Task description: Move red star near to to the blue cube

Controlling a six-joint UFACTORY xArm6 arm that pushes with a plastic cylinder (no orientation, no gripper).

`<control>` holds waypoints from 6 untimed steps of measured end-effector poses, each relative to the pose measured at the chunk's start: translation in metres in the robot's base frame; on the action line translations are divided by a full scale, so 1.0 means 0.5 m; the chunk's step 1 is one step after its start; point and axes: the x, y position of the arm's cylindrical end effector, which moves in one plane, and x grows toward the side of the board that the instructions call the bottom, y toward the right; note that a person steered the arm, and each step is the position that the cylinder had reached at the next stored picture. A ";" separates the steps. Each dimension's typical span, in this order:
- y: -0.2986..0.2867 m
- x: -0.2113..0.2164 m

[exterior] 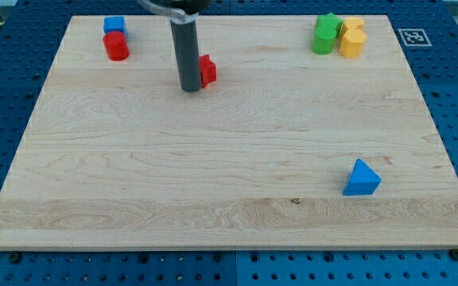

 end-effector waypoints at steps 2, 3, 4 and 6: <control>0.023 0.072; 0.039 0.021; -0.004 -0.063; 0.014 -0.033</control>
